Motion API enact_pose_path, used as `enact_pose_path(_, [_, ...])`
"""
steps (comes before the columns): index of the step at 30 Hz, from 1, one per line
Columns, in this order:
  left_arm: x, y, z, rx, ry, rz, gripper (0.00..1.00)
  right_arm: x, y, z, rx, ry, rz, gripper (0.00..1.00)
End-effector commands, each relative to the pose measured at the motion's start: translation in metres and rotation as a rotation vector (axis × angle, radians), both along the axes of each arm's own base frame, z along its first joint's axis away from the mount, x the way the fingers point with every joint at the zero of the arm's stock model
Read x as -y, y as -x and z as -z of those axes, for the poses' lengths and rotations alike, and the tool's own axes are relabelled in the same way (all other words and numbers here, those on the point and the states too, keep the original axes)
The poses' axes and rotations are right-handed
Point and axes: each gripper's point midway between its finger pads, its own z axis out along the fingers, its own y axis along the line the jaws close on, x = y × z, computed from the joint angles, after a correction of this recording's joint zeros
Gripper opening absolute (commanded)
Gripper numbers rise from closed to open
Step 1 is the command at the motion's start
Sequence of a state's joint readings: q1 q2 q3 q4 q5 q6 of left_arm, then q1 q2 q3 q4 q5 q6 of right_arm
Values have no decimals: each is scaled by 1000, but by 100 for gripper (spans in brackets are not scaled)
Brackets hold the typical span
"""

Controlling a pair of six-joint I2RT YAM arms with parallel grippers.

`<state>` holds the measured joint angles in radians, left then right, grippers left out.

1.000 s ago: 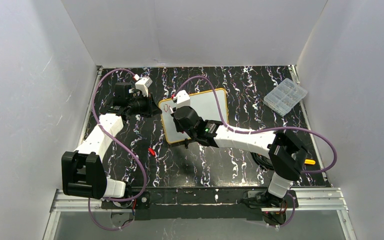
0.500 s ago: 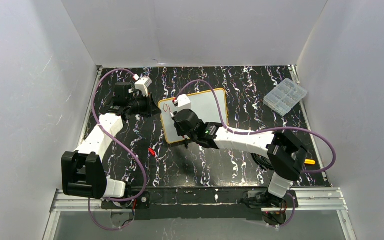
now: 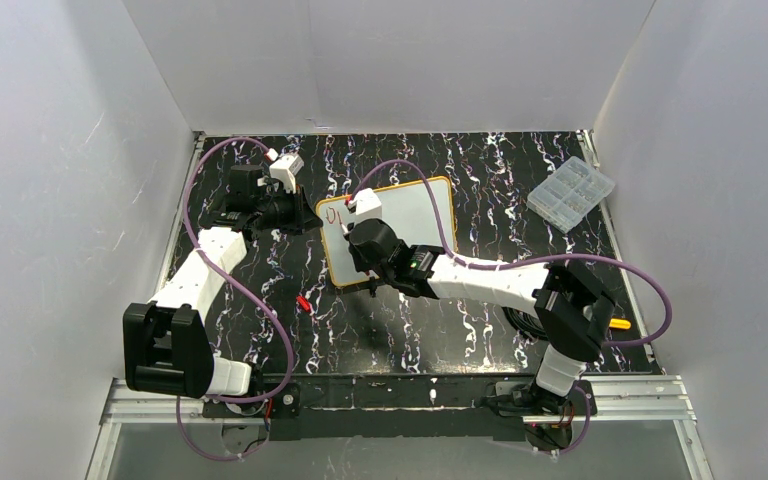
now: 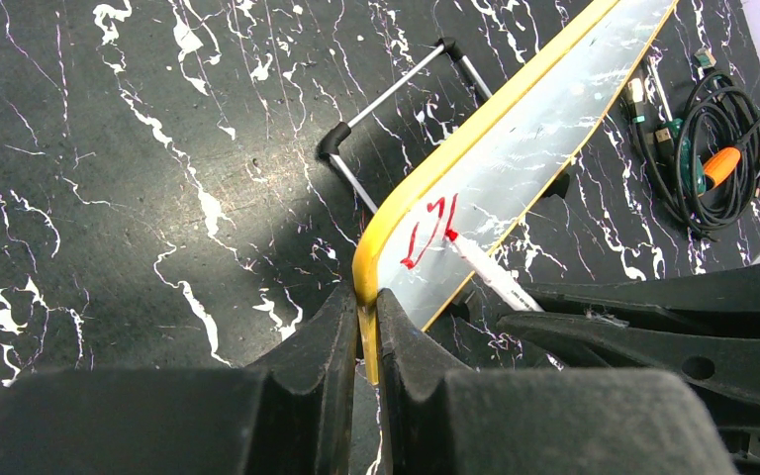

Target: Write a sentence on the whiteboard

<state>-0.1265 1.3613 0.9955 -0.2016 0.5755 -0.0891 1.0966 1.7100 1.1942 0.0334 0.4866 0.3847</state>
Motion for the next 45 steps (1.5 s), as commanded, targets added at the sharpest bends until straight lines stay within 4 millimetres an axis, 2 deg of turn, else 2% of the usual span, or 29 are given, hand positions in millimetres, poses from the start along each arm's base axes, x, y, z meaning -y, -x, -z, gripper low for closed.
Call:
enact_pose_path(1, [4,8,-17,44,18,28,0,2,-21,-30,95,-39,77,1])
enact_pose_path(15, [4,8,-18,46,22,32,0,-5,-28,-31,109,-37,73,1])
enact_pose_path(27, [4,8,-18,48,21,31,0,5,-31,-28,100,-23,121,1])
enact_pose_path(37, [4,8,-17,44,20,28,0,6,-30,-28,96,-30,124,1])
enact_pose_path(42, [3,8,-18,44,17,25,0,4,-27,-33,100,-48,99,1])
enact_pose_path(45, [3,7,-17,42,16,23,0,-1,-19,-48,118,-110,38,1])
